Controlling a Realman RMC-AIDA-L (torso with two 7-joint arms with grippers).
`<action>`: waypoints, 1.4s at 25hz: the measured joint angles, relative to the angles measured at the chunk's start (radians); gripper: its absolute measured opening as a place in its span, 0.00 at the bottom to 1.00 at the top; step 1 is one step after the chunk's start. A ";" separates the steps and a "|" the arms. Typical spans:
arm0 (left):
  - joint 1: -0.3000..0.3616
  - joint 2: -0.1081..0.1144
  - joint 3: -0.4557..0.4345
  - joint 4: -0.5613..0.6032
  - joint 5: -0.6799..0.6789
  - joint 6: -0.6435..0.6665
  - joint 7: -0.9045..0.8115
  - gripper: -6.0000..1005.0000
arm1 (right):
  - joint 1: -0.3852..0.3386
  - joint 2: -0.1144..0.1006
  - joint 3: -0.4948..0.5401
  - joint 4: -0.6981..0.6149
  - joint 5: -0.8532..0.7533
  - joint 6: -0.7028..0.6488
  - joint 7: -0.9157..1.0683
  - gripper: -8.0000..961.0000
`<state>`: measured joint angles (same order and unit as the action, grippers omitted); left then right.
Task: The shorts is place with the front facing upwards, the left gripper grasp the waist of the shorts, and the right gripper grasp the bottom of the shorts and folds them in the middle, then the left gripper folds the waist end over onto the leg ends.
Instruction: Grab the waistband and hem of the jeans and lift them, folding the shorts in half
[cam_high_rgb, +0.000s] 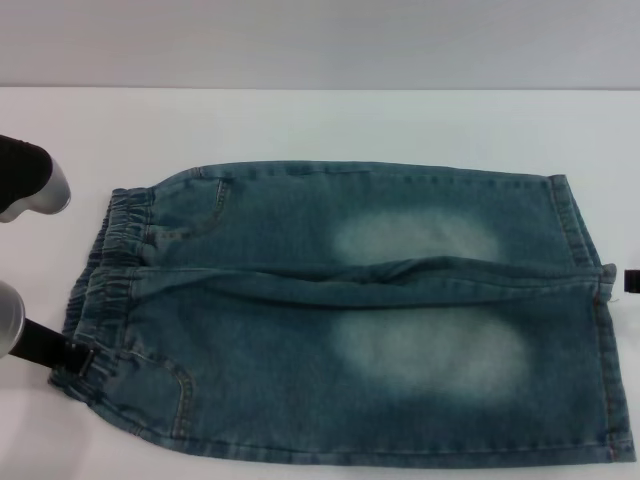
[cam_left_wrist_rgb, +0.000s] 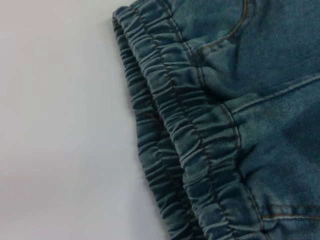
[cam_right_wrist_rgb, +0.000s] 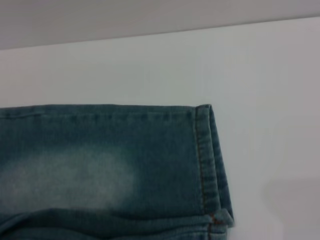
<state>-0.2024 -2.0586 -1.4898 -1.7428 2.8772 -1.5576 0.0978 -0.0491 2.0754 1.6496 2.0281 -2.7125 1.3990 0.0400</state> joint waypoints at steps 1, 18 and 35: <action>0.000 0.000 -0.004 -0.002 0.000 -0.004 0.001 0.20 | 0.001 0.000 0.002 0.001 0.002 0.010 0.002 0.82; -0.047 0.000 -0.003 -0.001 0.002 0.000 0.000 0.03 | 0.003 0.000 -0.048 -0.018 -0.002 0.123 0.011 0.82; -0.076 0.000 -0.005 0.023 0.002 0.006 -0.004 0.04 | 0.000 0.002 -0.143 -0.127 -0.003 0.106 0.032 0.82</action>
<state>-0.2789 -2.0586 -1.4947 -1.7196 2.8792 -1.5512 0.0936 -0.0491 2.0770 1.5066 1.9013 -2.7153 1.5053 0.0716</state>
